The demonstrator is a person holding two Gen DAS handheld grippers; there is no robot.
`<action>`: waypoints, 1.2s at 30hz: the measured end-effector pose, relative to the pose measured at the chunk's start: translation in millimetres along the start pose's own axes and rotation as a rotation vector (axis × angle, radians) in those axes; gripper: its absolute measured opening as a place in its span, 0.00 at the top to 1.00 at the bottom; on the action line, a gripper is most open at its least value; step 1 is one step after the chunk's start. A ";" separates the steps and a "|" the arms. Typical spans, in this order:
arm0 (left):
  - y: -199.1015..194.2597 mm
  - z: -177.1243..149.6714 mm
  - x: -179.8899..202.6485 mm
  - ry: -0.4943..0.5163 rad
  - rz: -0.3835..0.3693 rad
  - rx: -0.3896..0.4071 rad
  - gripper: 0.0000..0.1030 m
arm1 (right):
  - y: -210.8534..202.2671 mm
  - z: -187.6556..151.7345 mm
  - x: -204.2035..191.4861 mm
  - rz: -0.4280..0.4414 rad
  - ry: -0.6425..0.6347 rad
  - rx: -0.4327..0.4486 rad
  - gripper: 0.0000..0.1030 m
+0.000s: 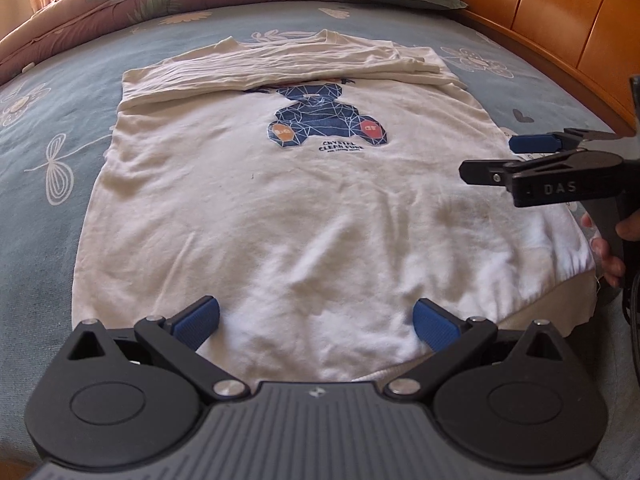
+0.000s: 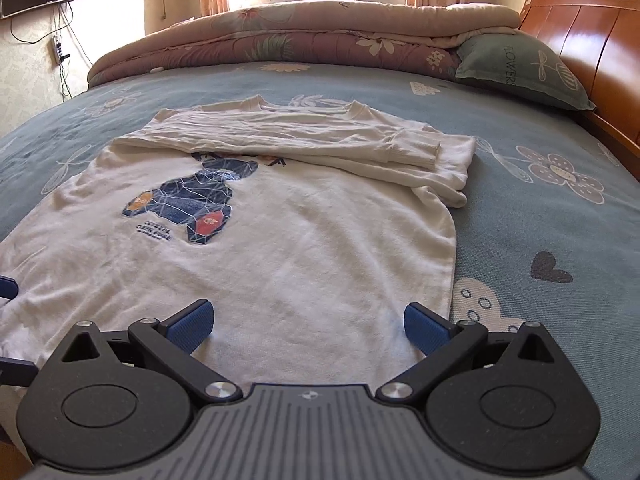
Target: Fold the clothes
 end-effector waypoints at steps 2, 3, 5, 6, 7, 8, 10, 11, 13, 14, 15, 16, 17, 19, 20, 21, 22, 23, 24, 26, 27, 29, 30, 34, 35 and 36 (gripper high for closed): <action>-0.4 -0.7 -0.5 -0.001 -0.002 0.007 0.01 | -19.5 -2.1 -8.1 0.027 -0.005 0.025 0.00; -0.7 -1.3 -0.9 -0.001 -0.004 0.012 0.01 | -29.0 -4.8 -13.8 0.039 -0.012 0.030 0.00; -1.2 -2.3 -0.9 0.004 -0.006 0.021 0.01 | -41.6 -15.7 -26.0 0.047 -0.047 0.015 0.00; -1.4 -2.8 -0.8 0.008 -0.007 0.024 0.01 | -44.4 -22.1 -31.3 0.043 -0.068 0.000 0.00; -1.6 -3.2 -0.7 0.012 -0.008 0.028 0.01 | -47.3 -28.6 -36.6 0.040 -0.089 -0.016 0.00; -1.8 -3.7 -0.7 0.015 -0.010 0.032 0.01 | -48.4 -34.7 -40.3 0.036 -0.101 -0.033 0.00; -2.4 -4.1 -1.9 0.013 -0.019 0.040 0.01 | -47.8 -46.4 -44.8 0.028 -0.110 -0.073 0.00; -2.8 -4.4 -2.6 0.010 -0.023 0.043 0.01 | -47.0 -51.2 -45.9 0.021 -0.110 -0.090 0.00; -3.4 -4.8 -3.5 0.007 -0.028 0.049 0.01 | -47.0 -56.9 -42.7 0.016 -0.074 -0.103 0.00; -3.5 -5.0 -3.7 0.008 -0.031 0.051 0.01 | -47.7 -57.9 -39.6 0.020 -0.042 -0.110 0.00; -3.8 -5.7 -3.8 0.010 -0.033 0.055 0.01 | -48.6 -59.1 -36.5 0.020 -0.017 -0.114 0.00; -4.0 -6.3 -4.0 0.012 -0.035 0.058 0.01 | -49.8 -60.6 -33.5 0.018 0.002 -0.117 0.00; -4.3 -6.9 -4.0 0.014 -0.037 0.062 0.01 | -51.0 -62.0 -31.6 0.017 0.014 -0.117 0.00; -4.4 -8.1 -3.2 0.027 -0.036 0.069 0.01 | -52.7 -64.5 -30.0 0.016 0.022 -0.109 0.00; -4.2 -8.7 -2.2 0.039 -0.032 0.071 0.01 | -53.0 -65.4 -29.8 0.016 0.023 -0.102 0.00; -4.0 -9.2 -1.2 0.051 -0.028 0.073 0.01 | -52.8 -65.9 -29.9 0.015 0.023 -0.098 0.00; -4.0 -9.5 -0.6 0.058 -0.025 0.075 0.01 | -52.4 -65.9 -30.2 0.015 0.023 -0.096 0.00; -4.1 -9.6 -0.3 0.062 -0.023 0.076 0.01 | -51.9 -65.3 -30.4 0.013 0.025 -0.099 0.00; -4.9 -8.9 -0.6 0.060 -0.025 0.073 0.01 | -51.3 -64.4 -30.4 0.010 0.028 -0.106 0.00; -9.5 -7.8 -0.7 0.068 -0.018 0.084 0.01 | -50.3 -62.6 -30.7 0.004 0.034 -0.119 0.00; -14.0 -7.6 -0.5 0.091 -0.006 0.101 0.01 | -49.8 -62.1 -30.9 0.000 0.036 -0.127 0.00; -25.0 -7.2 3.2 0.165 0.027 0.135 0.01 | -49.4 -61.5 -31.2 -0.004 0.038 -0.134 0.00; -29.9 -7.0 5.0 0.206 0.041 0.143 0.01 | -49.3 -61.5 -31.3 -0.005 0.039 -0.136 0.00; -40.9 -12.3 11.1 0.331 0.074 0.143 0.01 | -49.7 -62.0 -31.7 -0.008 0.042 -0.130 0.00; -42.9 -14.2 12.5 0.357 0.080 0.141 0.01 | -49.9 -61.8 -31.9 -0.008 0.040 -0.129 0.00; -45.0 -16.0 14.0 0.377 0.084 0.147 0.01 | -51.0 -61.2 -32.4 -0.011 0.033 -0.128 0.00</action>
Point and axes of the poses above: each gripper's, at about its wrist camera, not at the fingertips, and y roughly the way its jaws point, x to its right, z to its top, the point moved 5 cm from there along y, roughly the way its jaws point, and after that the axes turned 10 degrees about y, right-handed, at the moved point
